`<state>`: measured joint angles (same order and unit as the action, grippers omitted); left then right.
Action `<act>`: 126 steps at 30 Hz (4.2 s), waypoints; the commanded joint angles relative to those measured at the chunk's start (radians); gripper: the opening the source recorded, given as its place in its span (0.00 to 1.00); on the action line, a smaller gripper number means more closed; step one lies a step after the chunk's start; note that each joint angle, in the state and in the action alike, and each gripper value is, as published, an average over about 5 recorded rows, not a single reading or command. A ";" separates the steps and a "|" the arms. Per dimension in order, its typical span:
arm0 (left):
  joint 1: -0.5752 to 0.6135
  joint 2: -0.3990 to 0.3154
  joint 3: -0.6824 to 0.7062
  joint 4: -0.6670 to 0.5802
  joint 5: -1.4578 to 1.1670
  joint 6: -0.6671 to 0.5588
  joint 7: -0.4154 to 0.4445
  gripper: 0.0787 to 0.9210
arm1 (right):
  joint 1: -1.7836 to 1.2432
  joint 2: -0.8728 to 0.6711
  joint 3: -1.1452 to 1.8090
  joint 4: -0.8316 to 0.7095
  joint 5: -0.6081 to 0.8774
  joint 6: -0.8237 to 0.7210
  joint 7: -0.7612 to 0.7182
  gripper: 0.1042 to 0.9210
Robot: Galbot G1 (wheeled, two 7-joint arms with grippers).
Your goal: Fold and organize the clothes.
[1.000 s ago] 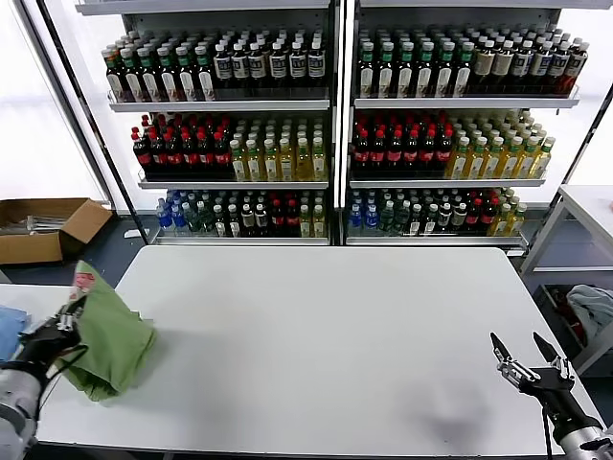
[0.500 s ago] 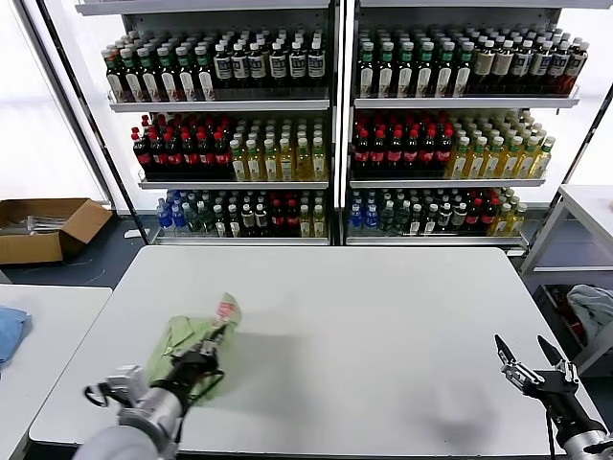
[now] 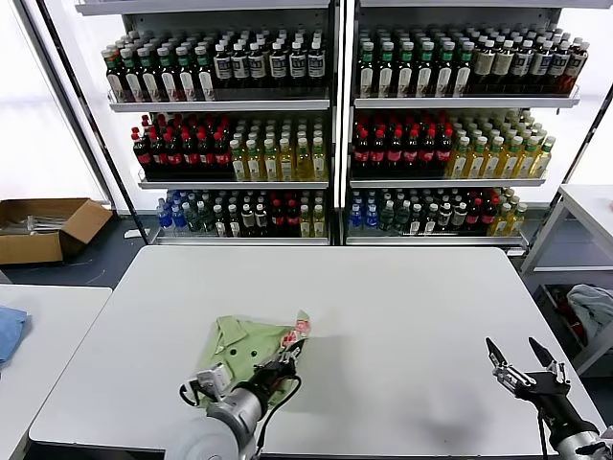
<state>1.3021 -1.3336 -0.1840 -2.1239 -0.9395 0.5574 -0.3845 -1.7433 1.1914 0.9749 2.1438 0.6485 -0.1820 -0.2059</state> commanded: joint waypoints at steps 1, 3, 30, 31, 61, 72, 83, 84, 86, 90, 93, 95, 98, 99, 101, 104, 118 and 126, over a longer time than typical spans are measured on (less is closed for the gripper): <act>-0.068 -0.064 0.093 0.047 -0.040 -0.041 -0.021 0.07 | 0.020 -0.003 -0.099 0.022 -0.030 -0.025 0.004 0.88; -0.057 -0.063 0.083 0.031 -0.032 -0.057 -0.002 0.12 | 0.028 -0.005 -0.148 0.031 -0.044 -0.035 0.009 0.88; 0.150 0.006 -0.386 -0.271 -0.077 -0.074 0.052 0.88 | 0.386 0.058 -0.811 -0.221 -0.188 -0.252 0.106 0.88; 0.158 -0.002 -0.379 -0.272 -0.069 -0.075 0.052 0.88 | 0.399 0.062 -0.817 -0.235 -0.190 -0.258 0.108 0.88; 0.198 -0.062 -0.372 -0.287 -0.066 -0.024 0.013 0.88 | 0.256 -0.116 -0.534 -0.100 -0.204 -0.230 0.015 0.02; 0.210 -0.078 -0.371 -0.283 -0.065 -0.023 0.011 0.88 | 0.203 -0.157 -0.371 -0.132 -0.259 -0.119 0.066 0.02; 0.232 -0.089 -0.366 -0.282 -0.061 -0.033 0.011 0.88 | 0.221 -0.056 -0.441 -0.053 -0.319 -0.043 0.086 0.35; 0.234 -0.090 -0.365 -0.282 -0.061 -0.033 0.012 0.88 | 0.241 -0.043 -0.469 -0.061 -0.339 -0.042 0.088 0.40; 0.236 -0.089 -0.364 -0.283 -0.061 -0.032 0.012 0.88 | 0.278 -0.020 -0.522 -0.089 -0.377 -0.043 0.093 0.47; 0.239 -0.082 -0.375 -0.284 -0.062 -0.032 0.012 0.88 | 0.345 0.016 -0.611 -0.197 -0.389 -0.053 0.112 0.60; 0.244 -0.079 -0.390 -0.284 -0.070 -0.031 0.013 0.88 | 0.357 0.022 -0.624 -0.269 -0.353 -0.072 0.118 0.70; 0.247 -0.079 -0.401 -0.282 -0.078 -0.030 0.014 0.88 | 0.345 0.015 -0.615 -0.285 -0.313 -0.092 0.126 0.78; 0.248 -0.083 -0.406 -0.273 -0.082 -0.031 0.016 0.88 | 0.327 0.003 -0.604 -0.278 -0.264 -0.135 0.150 0.85; 0.247 -0.085 -0.404 -0.270 -0.082 -0.031 0.016 0.88 | 0.324 0.002 -0.603 -0.270 -0.255 -0.143 0.158 0.87; 0.243 -0.088 -0.399 -0.266 -0.081 -0.031 0.015 0.88 | 0.320 0.003 -0.601 -0.237 -0.238 -0.148 0.174 0.88; 0.234 -0.091 -0.391 -0.263 -0.079 -0.031 0.013 0.88 | 0.325 0.013 -0.598 -0.146 -0.208 -0.131 0.189 0.88; 0.239 -0.091 -0.409 -0.262 -0.078 -0.031 0.020 0.88 | 0.479 0.107 -0.763 -0.298 -0.408 -0.219 0.266 0.88; 0.248 -0.096 -0.420 -0.258 -0.083 -0.032 0.030 0.88 | 0.470 0.087 -0.746 -0.289 -0.396 -0.242 0.251 0.88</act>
<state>1.5453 -1.4280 -0.5972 -2.3861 -1.0216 0.5263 -0.3585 -1.3116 1.2634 0.2708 1.9059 0.3042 -0.3800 0.0278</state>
